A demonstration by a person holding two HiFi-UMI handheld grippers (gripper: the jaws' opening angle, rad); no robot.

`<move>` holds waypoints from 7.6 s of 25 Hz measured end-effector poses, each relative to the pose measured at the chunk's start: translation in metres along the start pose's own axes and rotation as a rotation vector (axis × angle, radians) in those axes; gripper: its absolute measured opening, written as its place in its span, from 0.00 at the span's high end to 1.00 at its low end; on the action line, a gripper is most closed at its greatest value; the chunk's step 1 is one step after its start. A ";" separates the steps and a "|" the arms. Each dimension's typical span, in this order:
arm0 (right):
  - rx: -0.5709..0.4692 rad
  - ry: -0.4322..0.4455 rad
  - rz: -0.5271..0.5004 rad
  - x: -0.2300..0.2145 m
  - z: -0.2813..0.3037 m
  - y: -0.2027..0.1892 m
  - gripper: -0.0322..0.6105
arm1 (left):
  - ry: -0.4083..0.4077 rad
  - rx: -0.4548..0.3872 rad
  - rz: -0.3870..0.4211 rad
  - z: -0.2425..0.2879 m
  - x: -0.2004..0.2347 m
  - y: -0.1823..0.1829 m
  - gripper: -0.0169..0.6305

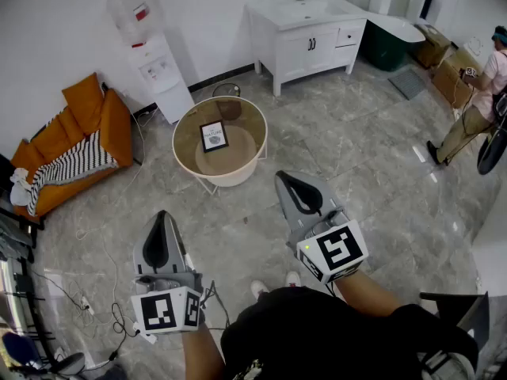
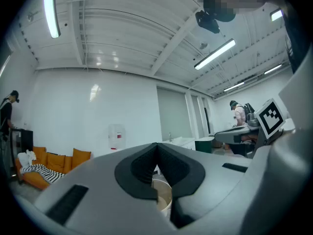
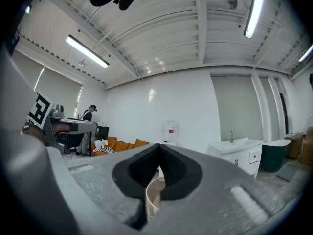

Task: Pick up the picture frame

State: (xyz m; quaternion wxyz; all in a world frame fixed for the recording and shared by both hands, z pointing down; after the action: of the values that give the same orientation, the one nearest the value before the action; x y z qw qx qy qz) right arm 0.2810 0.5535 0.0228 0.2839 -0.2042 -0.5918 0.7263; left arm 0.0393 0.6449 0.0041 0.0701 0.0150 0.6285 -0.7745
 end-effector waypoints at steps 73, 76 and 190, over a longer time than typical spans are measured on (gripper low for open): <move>-0.037 0.072 -0.052 -0.068 0.081 -0.020 0.95 | 0.106 0.044 -0.013 0.098 -0.014 -0.024 0.98; -0.033 0.061 -0.046 -0.069 0.102 -0.015 0.95 | 0.098 0.045 -0.007 0.116 0.001 -0.020 0.98; -0.037 0.081 -0.039 -0.183 0.539 0.093 0.96 | 0.016 0.042 0.017 0.514 0.242 0.055 0.98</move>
State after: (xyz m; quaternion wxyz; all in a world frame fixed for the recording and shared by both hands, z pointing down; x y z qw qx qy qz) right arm 0.0625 0.0195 0.0414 0.3177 -0.2271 -0.5969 0.7009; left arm -0.1603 0.1109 0.0318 0.0714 0.0283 0.6126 -0.7866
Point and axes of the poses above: the fingertips, and each gripper's own axes: z forward along the fingers, x to its left, y out of its top, the point moved 7 cm from there along -z, backward along the fingers, and after that the axes turned 13 degrees about x, right-handed, at the moved point
